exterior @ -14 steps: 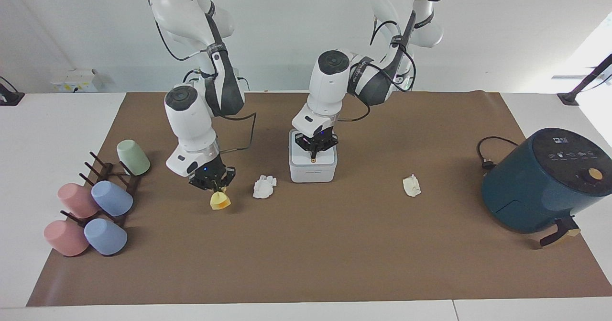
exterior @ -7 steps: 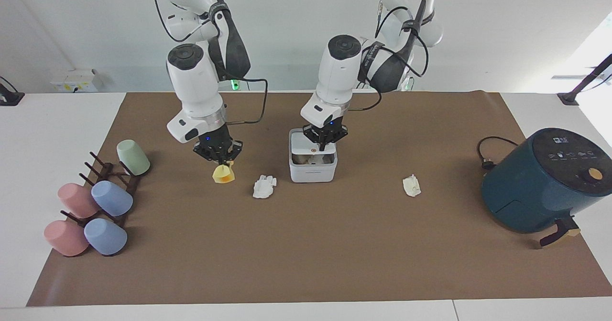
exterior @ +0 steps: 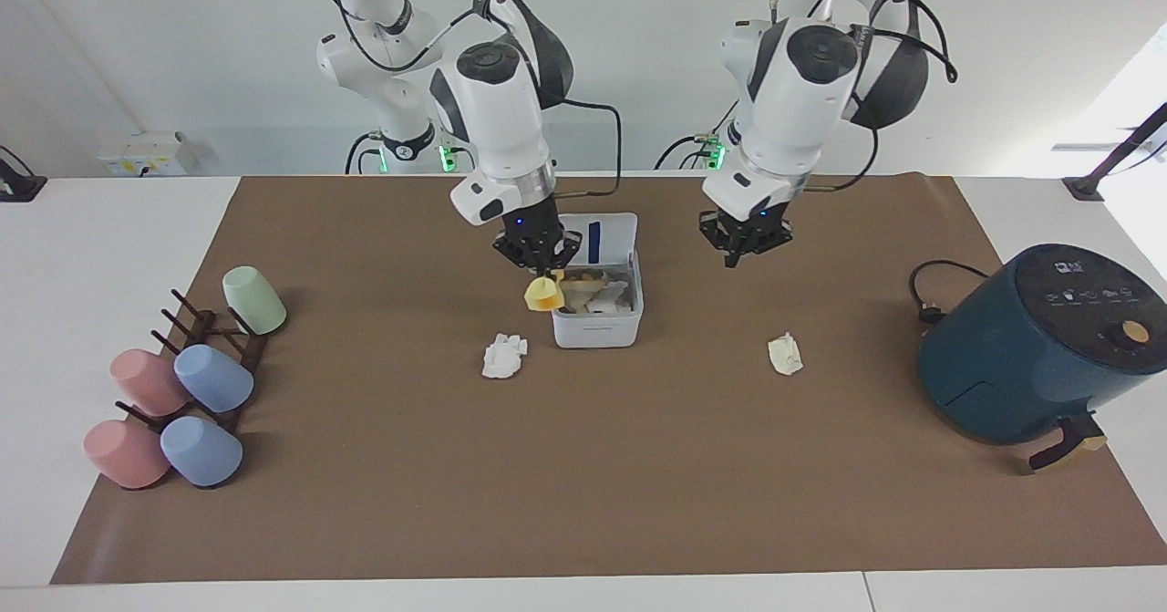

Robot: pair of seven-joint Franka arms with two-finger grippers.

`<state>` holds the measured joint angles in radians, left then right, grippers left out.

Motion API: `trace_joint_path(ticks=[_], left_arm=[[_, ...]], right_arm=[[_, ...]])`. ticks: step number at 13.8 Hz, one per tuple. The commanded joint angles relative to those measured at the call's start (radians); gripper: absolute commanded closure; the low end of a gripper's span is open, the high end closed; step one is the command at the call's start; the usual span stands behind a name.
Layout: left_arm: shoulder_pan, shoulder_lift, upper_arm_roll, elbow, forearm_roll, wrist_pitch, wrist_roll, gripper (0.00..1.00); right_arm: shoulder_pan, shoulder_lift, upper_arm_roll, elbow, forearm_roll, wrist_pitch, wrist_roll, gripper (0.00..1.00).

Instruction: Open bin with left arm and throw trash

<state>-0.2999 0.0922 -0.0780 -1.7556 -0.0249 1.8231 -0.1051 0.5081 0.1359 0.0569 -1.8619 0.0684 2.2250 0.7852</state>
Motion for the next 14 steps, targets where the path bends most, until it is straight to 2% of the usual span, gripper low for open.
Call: trace_joint_path(ticks=[1,3,5,6,7,8,11,12,13,14], left_arm=[[0.079,-0.058,-0.006,-0.212,-0.009,0.186,0.140,0.33],[0.132,-0.037,-0.006,-0.274,-0.006,0.301,0.218,0.33],[0.160,0.026,-0.005,-0.294,0.010,0.398,0.257,0.34],[0.178,0.046,-0.005,-0.315,0.020,0.454,0.258,0.34],[0.180,0.067,-0.005,-0.327,0.029,0.491,0.259,0.34],[0.180,0.078,-0.005,-0.341,0.031,0.522,0.257,0.34],[0.174,0.133,-0.003,-0.349,0.033,0.593,0.251,0.35],[0.174,0.139,-0.003,-0.349,0.033,0.596,0.252,0.41],[0.174,0.139,-0.003,-0.349,0.036,0.596,0.252,0.52],[0.174,0.141,-0.003,-0.348,0.055,0.596,0.254,0.71]], right_arm=[[0.047,0.019,-0.003,-0.016,0.025,0.062,0.094,1.00],[0.052,0.010,0.001,-0.037,0.048,0.058,0.100,1.00],[0.066,-0.005,0.011,-0.071,0.062,0.056,0.100,1.00],[0.064,-0.007,0.009,-0.071,0.062,0.045,0.100,0.79],[0.064,-0.007,0.009,-0.062,0.062,0.029,0.101,0.12],[0.066,-0.004,0.009,-0.048,0.061,0.010,0.101,0.00],[0.053,0.016,0.008,0.016,0.047,-0.050,0.098,0.00],[0.050,0.021,0.008,0.039,0.047,-0.068,0.098,0.00],[0.050,0.028,0.008,0.056,0.047,-0.083,0.098,0.00],[0.052,0.028,0.008,0.059,0.047,-0.085,0.098,0.00]])
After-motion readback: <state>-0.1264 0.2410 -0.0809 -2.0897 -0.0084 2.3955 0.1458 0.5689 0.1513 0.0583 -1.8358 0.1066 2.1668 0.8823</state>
